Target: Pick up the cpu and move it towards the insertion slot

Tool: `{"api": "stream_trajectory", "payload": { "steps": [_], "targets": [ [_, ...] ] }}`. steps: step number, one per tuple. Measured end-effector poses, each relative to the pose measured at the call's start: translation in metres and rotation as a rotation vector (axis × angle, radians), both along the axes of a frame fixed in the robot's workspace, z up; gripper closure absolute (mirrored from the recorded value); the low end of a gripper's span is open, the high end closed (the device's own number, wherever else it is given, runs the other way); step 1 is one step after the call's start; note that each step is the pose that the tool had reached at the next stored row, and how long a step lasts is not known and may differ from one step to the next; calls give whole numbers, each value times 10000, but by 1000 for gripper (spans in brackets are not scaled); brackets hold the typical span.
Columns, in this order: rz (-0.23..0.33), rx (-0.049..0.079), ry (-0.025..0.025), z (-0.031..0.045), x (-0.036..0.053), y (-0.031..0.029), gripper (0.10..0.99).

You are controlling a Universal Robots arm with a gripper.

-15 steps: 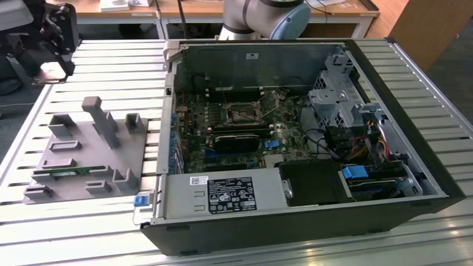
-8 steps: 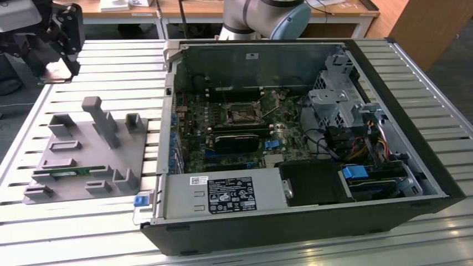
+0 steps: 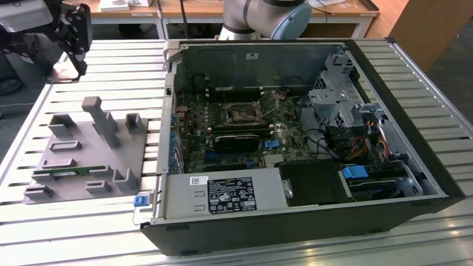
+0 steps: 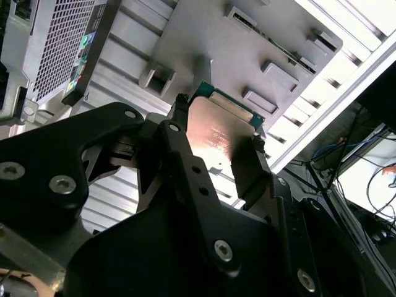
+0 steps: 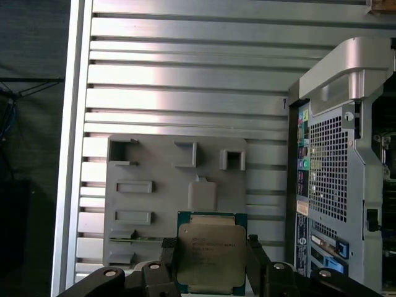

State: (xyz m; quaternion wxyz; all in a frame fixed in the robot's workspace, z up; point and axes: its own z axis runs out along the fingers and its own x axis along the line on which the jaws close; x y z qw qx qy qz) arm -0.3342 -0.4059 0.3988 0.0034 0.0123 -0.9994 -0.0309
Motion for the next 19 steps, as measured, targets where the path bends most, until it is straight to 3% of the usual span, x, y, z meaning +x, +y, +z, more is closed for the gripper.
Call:
{"api": "stream_trajectory", "payload": {
  "steps": [19],
  "targets": [
    [0,0,0,0,149,0,557]
  ]
}}
